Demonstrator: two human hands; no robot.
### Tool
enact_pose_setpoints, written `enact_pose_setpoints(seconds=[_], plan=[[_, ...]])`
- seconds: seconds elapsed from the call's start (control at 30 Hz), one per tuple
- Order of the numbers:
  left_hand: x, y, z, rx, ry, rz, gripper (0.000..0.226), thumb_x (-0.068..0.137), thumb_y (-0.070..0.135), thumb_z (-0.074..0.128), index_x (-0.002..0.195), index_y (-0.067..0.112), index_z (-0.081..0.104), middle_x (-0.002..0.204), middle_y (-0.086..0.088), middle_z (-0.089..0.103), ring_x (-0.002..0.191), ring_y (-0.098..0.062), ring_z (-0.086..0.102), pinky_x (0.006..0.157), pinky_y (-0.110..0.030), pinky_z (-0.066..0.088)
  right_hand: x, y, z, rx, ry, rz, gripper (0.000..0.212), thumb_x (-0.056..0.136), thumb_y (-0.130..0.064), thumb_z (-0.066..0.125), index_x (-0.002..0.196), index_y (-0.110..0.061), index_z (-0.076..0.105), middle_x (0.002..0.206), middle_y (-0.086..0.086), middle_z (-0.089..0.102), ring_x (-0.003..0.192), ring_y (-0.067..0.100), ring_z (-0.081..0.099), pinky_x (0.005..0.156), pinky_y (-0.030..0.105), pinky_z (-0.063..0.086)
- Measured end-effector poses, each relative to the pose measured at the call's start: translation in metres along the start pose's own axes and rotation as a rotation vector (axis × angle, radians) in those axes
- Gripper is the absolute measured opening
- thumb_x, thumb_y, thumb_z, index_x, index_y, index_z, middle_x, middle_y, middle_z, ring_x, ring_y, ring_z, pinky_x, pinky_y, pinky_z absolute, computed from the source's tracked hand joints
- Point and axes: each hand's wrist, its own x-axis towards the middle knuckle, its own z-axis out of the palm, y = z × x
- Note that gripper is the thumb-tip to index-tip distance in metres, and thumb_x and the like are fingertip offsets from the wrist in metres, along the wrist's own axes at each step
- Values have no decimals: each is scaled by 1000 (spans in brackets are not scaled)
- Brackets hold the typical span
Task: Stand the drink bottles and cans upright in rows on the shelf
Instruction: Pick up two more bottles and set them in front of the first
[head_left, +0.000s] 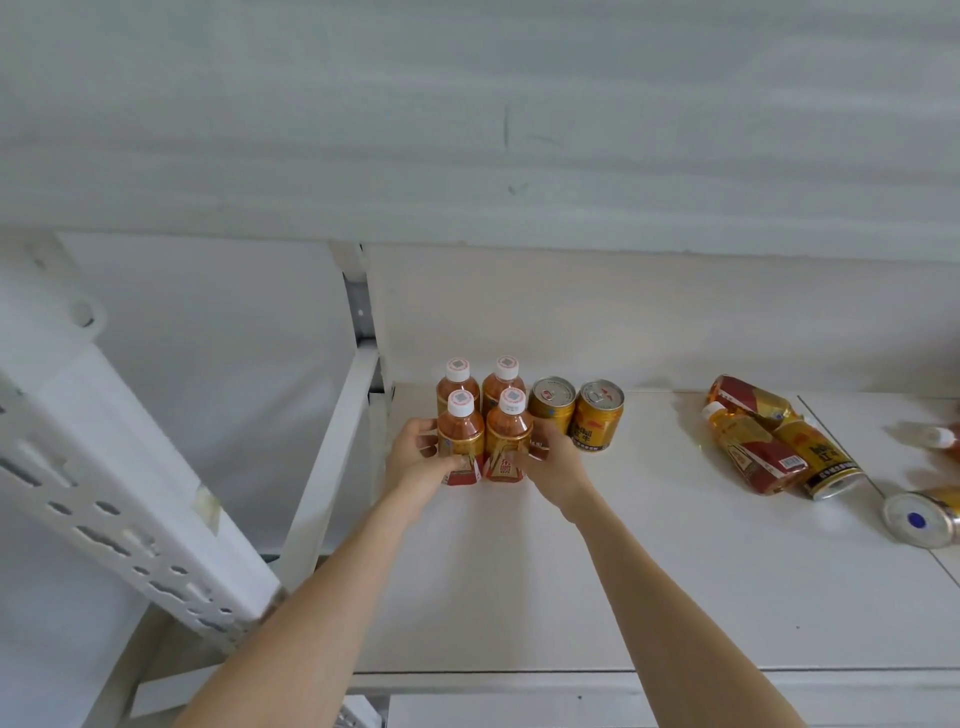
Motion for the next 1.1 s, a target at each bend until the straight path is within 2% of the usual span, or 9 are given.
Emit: enact_pose_setpoints(seconds=[0.13,0.23,0.3,0.37,0.5,0.6,0.8,0.93,1.1], plan=[[-6,2,1,80,-5,49,56,67,13,84,112,25,53,118,-4,63,97,-17,59,73,-26,49,-4,-2,2,-68,25,-45,50,85,-8,65,131,-13,49,127,5,61,118,23,56,100,39,48],[-14,5,2,249,4,125,80,66,22,85,134,20,44,133,-5,55,120,-26,53,93,-33,44,-11,-5,0,-143,45,-105,54,81,-14,70,131,-15,48,126,3,60,116,22,56,95,32,47],[-23,9,2,358,40,259,90,64,23,86,140,20,38,139,-7,48,126,-27,46,95,-31,36,-21,-6,-5,-208,66,-165,58,80,-22,72,131,-18,46,128,1,59,117,21,56,91,31,47],[-34,12,1,445,58,444,88,62,22,87,136,21,39,137,-7,48,127,-27,43,96,-31,35,-32,-4,-15,-330,114,-219,67,80,-32,72,137,-20,39,134,1,54,120,20,53,89,32,47],[-54,13,3,628,117,692,90,67,23,85,141,11,36,146,-11,42,136,-33,33,109,-45,35,-55,6,-43,-647,217,-234,83,82,-44,67,148,-23,22,155,4,30,138,25,33,105,43,36],[-70,13,10,726,124,813,91,67,26,85,142,8,37,151,-13,37,140,-35,30,113,-47,32,-71,19,-65,-806,257,-206,87,83,-51,62,150,-25,14,160,4,17,145,25,18,113,44,23],[-95,18,43,868,15,843,99,66,33,85,148,15,32,156,-7,27,146,-30,19,117,-45,22,-96,46,-114,-938,295,-159,87,84,-58,55,151,-28,7,161,5,9,148,25,4,118,49,12],[-109,18,75,931,-44,810,102,71,41,80,151,19,21,160,-6,13,149,-29,6,119,-47,17,-109,62,-152,-987,313,-140,89,83,-61,55,150,-30,6,161,5,8,148,26,4,117,50,8],[-128,19,118,988,-71,746,103,73,49,76,152,25,14,162,-3,4,149,-28,1,119,-50,15,-125,80,-203,-1034,305,-152,89,81,-60,57,150,-28,11,161,0,8,148,23,1,117,48,8]])
